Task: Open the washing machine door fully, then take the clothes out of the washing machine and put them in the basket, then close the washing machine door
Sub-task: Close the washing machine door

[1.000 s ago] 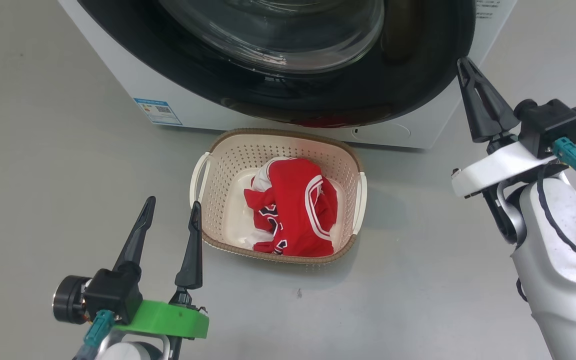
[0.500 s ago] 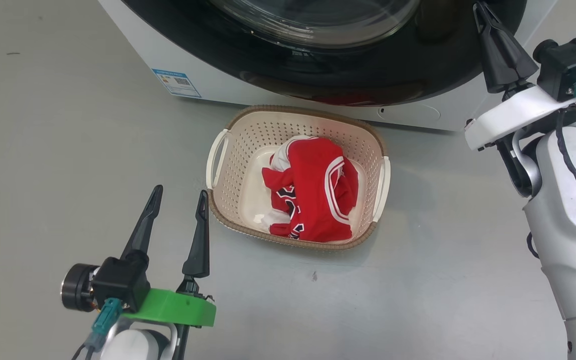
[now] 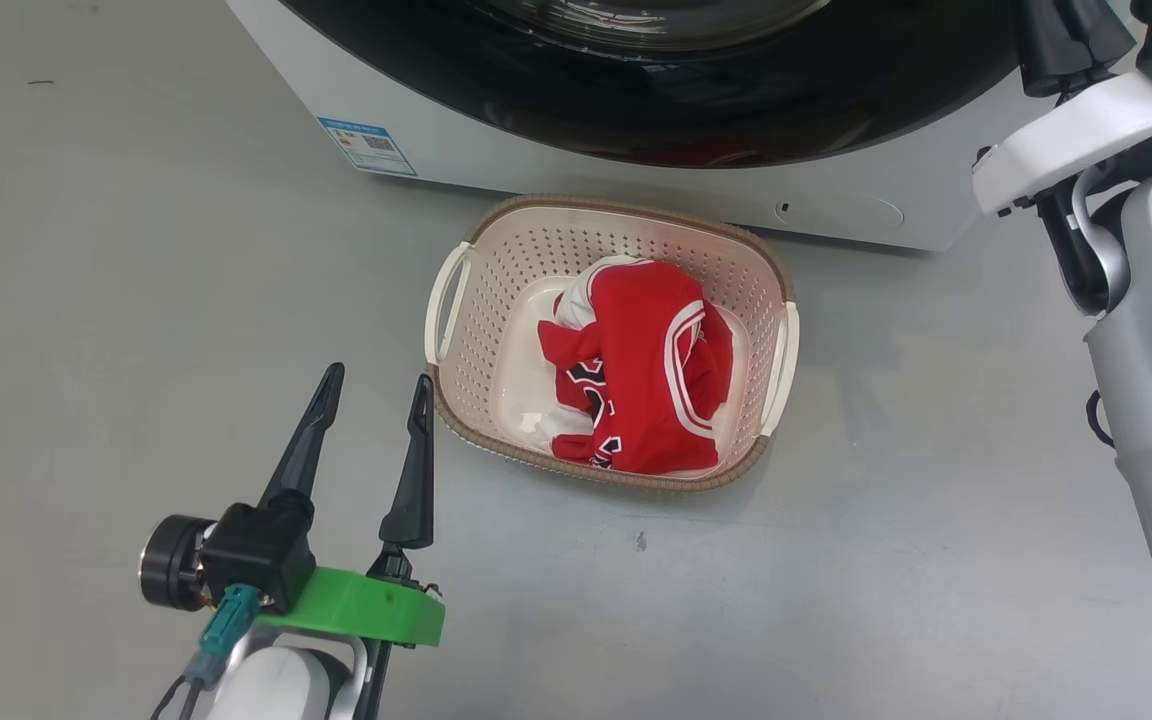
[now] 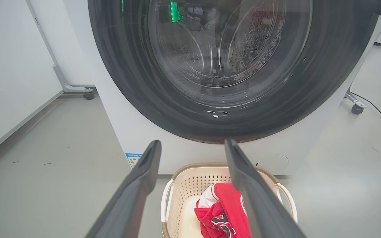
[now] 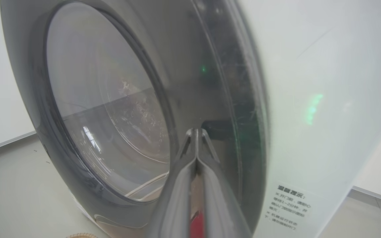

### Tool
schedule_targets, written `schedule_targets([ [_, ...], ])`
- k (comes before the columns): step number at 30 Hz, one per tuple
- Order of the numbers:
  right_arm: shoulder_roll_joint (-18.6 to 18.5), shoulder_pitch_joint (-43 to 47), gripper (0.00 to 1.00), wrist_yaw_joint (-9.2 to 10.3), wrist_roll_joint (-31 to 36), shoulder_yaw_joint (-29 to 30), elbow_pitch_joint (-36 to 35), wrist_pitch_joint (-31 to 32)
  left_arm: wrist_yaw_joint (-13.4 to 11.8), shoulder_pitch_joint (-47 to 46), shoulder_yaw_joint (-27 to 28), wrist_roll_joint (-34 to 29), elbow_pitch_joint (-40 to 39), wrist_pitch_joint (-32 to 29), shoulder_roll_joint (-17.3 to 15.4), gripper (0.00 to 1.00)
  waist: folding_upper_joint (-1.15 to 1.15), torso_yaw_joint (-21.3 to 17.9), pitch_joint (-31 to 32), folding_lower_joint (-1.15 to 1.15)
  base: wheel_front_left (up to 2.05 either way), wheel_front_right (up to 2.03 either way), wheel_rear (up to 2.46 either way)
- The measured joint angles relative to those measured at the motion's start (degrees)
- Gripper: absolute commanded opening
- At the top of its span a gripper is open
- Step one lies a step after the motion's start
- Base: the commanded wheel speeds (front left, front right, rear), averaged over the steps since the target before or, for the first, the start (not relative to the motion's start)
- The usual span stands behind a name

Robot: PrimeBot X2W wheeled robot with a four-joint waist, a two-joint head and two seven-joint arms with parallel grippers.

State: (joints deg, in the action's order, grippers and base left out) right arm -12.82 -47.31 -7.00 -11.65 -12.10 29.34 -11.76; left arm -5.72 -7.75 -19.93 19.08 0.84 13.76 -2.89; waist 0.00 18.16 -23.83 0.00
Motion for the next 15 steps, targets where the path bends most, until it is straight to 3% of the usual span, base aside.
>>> schedule_targets([
  [15,-0.22,-3.20,0.00,-0.51,-0.46,1.09,5.70,-1.26,0.00,-0.95,-0.67,0.07,1.87,0.44,0.14,1.00,0.00,0.61,0.05,0.00,0.00,0.00,0.00],
])
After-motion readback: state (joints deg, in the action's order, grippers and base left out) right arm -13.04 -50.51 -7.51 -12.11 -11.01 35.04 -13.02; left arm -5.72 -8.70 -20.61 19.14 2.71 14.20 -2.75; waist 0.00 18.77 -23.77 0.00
